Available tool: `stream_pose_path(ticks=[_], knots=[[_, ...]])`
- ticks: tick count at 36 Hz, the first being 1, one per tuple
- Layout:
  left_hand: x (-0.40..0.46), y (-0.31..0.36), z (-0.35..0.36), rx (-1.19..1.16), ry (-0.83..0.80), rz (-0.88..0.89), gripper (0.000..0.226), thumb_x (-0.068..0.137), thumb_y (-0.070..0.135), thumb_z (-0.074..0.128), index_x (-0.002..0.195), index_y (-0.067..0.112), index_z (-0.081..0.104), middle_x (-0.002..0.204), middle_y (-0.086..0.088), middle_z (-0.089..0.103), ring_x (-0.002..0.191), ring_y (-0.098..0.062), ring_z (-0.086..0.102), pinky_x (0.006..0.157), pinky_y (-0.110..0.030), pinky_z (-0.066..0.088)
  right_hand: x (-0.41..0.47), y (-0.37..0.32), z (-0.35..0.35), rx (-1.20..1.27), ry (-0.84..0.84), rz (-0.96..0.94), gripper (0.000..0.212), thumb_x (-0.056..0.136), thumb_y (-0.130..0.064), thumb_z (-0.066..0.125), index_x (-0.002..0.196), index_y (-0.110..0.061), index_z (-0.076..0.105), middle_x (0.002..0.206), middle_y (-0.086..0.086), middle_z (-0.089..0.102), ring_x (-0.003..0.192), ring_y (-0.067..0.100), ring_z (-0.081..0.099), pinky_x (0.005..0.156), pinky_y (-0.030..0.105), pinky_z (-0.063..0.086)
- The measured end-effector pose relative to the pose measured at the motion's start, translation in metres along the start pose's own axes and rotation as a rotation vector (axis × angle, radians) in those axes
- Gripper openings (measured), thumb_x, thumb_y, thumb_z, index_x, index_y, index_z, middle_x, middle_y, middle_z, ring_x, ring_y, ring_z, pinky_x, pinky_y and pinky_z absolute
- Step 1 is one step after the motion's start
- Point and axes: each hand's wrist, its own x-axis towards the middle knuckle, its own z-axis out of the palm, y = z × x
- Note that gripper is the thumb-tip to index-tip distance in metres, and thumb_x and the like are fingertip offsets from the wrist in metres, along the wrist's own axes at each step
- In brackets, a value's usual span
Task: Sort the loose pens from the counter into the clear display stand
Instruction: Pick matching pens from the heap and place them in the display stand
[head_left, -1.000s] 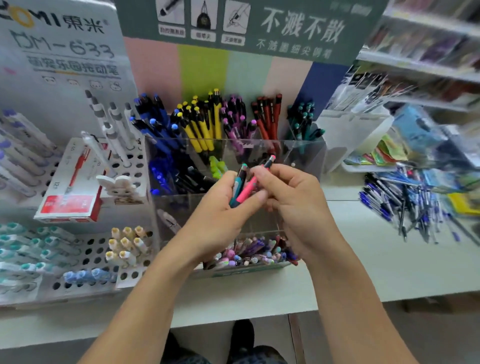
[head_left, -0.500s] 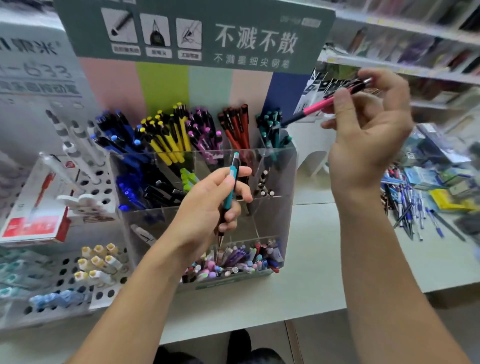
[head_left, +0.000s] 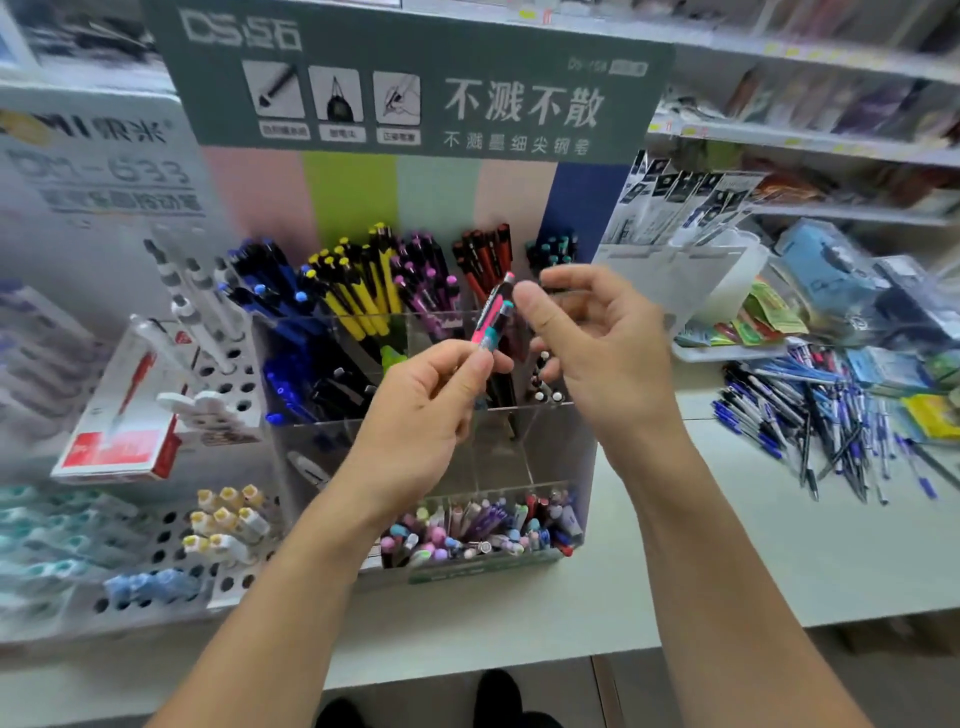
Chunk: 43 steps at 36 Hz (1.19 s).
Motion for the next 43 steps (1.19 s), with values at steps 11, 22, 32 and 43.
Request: stream_pose_path(ticks=[11, 22, 32, 43], knots=[[-0.012, -0.002, -0.02, -0.032, 0.137, -0.035, 0.035, 0.108, 0.01, 0.04, 0.117, 0.026, 0.07, 0.097, 0.003, 0.07, 0.086, -0.009, 0.064, 0.071, -0.024, 0.053, 0.02, -0.02, -0.023, 0.156, 0.296, -0.292, 0.008, 0.098, -0.007, 0.063, 0.098, -0.013, 0.069, 0.084, 0.005, 0.075, 0.066, 0.013, 0.064, 0.061, 0.024, 0.053], [-0.015, -0.008, -0.035, -0.323, 0.092, -0.112, 0.028, 0.11, 0.014, 0.034, 0.13, 0.015, 0.053, 0.097, 0.0, 0.068, 0.072, -0.012, 0.053, 0.07, -0.03, 0.044, 0.086, 0.018, -0.038, -0.565, 0.219, -0.373, 0.03, 0.092, -0.015, 0.064, 0.12, -0.016, 0.073, 0.088, -0.004, 0.07, 0.076, 0.012, 0.062, 0.082, 0.034, 0.057], [-0.022, -0.019, -0.026, -0.464, 0.164, -0.177, 0.029, 0.108, 0.019, 0.039, 0.116, 0.019, 0.066, 0.08, 0.005, 0.052, 0.069, -0.009, 0.044, 0.066, -0.027, 0.04, 0.077, 0.018, -0.025, -0.732, 0.155, -0.304, 0.038, 0.101, -0.022, 0.057, 0.137, -0.01, 0.062, 0.123, 0.012, 0.064, 0.111, 0.024, 0.059, 0.093, 0.017, 0.035], [-0.049, -0.032, -0.041, -0.08, 0.148, -0.097, 0.024, 0.101, 0.009, 0.057, 0.114, 0.025, 0.068, 0.098, 0.007, 0.074, 0.094, -0.007, 0.068, 0.081, -0.026, 0.056, -0.049, 0.017, 0.068, -0.19, -0.198, -0.135, 0.01, 0.098, -0.021, 0.067, 0.093, -0.016, 0.074, 0.078, -0.004, 0.072, 0.072, 0.014, 0.068, 0.067, 0.037, 0.057]])
